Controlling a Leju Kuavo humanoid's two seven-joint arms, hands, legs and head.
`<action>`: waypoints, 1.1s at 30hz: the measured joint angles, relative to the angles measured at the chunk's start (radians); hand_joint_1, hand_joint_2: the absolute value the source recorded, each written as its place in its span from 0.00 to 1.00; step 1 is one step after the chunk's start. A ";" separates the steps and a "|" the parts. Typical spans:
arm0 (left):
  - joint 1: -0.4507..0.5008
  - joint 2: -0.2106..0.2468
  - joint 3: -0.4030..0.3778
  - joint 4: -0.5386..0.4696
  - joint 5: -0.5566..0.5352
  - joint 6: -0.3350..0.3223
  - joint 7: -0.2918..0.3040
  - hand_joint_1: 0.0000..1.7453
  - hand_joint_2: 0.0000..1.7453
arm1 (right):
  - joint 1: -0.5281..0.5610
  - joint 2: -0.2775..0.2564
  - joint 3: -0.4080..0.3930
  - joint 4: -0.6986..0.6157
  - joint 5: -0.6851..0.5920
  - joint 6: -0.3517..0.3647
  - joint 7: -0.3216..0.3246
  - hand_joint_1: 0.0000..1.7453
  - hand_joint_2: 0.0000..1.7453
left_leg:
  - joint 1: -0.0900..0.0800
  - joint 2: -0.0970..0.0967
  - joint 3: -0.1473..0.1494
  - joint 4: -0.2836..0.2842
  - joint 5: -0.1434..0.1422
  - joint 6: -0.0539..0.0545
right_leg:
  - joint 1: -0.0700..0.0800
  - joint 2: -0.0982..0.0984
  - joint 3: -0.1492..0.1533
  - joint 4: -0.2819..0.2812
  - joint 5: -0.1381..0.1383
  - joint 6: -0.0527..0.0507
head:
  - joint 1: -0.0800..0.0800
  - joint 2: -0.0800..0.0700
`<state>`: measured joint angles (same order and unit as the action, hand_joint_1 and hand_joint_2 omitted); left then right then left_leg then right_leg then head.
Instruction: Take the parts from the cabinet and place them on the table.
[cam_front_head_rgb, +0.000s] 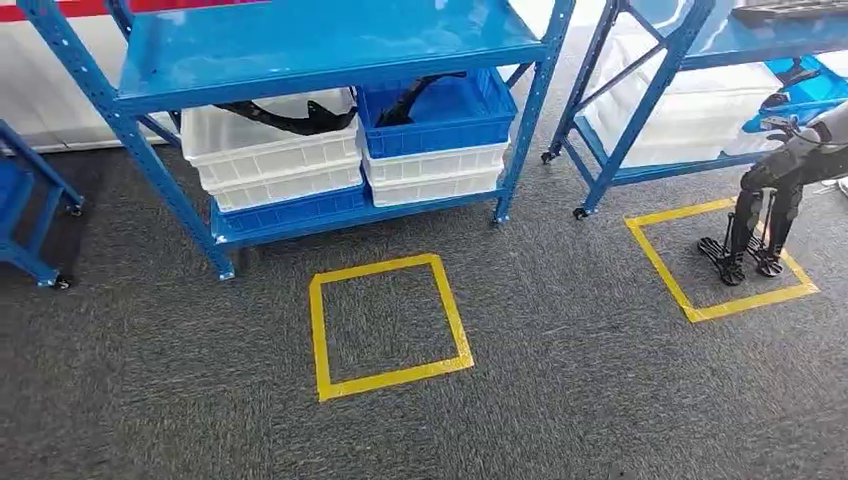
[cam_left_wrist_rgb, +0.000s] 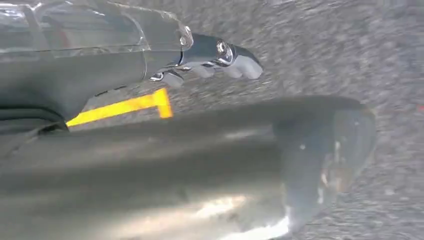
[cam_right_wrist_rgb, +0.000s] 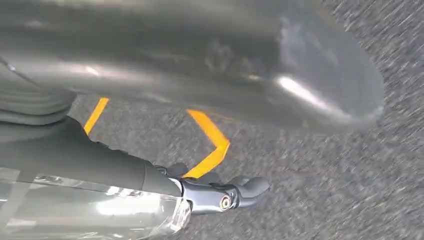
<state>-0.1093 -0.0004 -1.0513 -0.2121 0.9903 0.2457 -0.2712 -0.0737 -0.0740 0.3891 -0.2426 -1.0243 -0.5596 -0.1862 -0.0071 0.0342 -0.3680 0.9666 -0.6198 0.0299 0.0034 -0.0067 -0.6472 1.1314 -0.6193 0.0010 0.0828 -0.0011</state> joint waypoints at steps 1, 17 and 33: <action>0.004 -0.001 0.000 0.000 0.001 0.000 0.000 0.00 0.00 | 0.003 -0.002 0.000 0.000 -0.004 0.000 0.000 0.00 0.00 | 0.001 0.008 0.017 -0.004 -0.019 0.000 | 0.014 -0.034 -0.007 -0.068 0.151 -0.023 | 0.005 0.000; -0.015 0.000 0.000 -0.001 0.010 -0.003 -0.015 0.00 0.00 | -0.014 0.006 0.011 0.000 -0.003 -0.002 -0.014 0.00 0.00 | 0.015 -0.050 -0.176 0.067 0.072 -0.051 | -0.003 0.063 0.115 -0.118 0.111 -0.016 | -0.044 0.000; -0.015 0.000 0.000 -0.001 0.011 -0.003 -0.018 0.00 0.00 | -0.018 0.007 0.029 0.000 -0.001 0.002 -0.014 0.00 0.00 | 0.008 -0.053 -0.180 0.065 0.085 -0.023 | -0.007 0.058 0.118 -0.132 0.098 0.008 | -0.039 0.000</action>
<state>-0.1244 -0.0004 -1.0513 -0.2129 1.0018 0.2422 -0.2888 -0.0913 -0.0671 0.4185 -0.2430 -1.0250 -0.5581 -0.2003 0.0011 -0.0183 -0.5483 1.0319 -0.5344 0.0069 -0.0040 0.0517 -0.5293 0.9998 -0.5211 0.0088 0.0442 -0.0011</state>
